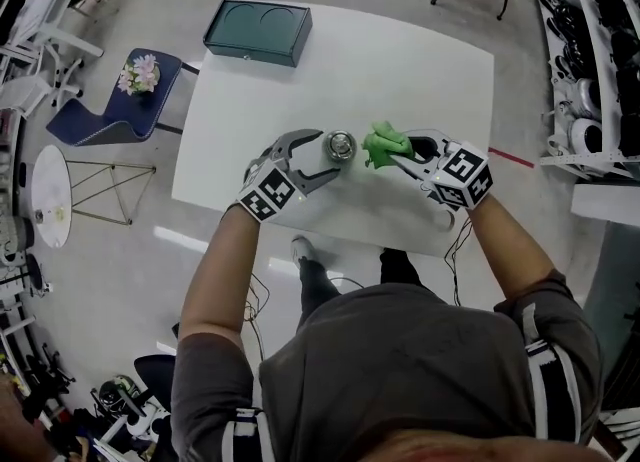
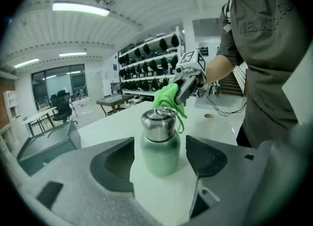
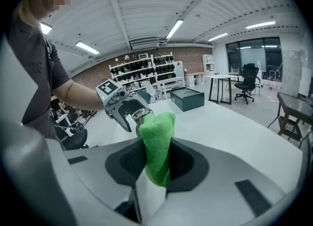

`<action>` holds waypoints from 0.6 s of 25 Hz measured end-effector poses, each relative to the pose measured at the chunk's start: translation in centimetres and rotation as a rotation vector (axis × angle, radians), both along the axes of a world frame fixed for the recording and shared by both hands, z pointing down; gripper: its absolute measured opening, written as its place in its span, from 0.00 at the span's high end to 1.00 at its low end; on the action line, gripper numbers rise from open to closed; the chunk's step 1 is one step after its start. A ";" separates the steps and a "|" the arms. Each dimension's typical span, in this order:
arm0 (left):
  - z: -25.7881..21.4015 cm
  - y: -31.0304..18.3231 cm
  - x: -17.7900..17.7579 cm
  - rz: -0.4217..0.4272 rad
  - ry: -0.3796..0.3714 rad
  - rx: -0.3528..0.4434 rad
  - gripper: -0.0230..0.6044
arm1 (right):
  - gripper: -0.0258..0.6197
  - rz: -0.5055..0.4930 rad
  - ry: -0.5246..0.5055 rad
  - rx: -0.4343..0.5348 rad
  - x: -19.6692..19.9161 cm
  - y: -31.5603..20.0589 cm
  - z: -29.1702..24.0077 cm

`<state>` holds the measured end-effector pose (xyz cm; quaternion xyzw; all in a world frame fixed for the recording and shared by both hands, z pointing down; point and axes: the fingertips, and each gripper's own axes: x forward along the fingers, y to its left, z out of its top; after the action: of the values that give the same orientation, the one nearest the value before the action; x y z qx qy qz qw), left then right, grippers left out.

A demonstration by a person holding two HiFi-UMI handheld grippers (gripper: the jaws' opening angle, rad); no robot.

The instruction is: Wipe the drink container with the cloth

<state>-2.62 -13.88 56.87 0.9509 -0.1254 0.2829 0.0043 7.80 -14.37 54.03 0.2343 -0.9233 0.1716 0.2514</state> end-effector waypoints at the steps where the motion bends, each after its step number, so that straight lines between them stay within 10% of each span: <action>1: -0.7 -0.2 0.0 0.023 -0.010 0.013 0.47 | 0.82 0.000 -0.004 -0.004 0.0 0.1 0.1; 10: -3.7 0.1 3.5 0.526 -0.274 0.173 0.47 | 0.82 -0.040 -0.010 -0.047 -0.2 1.0 0.7; 15: -3.0 0.0 4.1 0.520 -0.276 0.101 0.58 | 0.82 -0.075 -0.005 -0.056 -1.1 2.1 1.6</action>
<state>1.49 -13.85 53.86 0.9026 0.1091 0.3947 -0.1326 6.73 -12.22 55.66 0.1922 -0.9268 0.1883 0.2620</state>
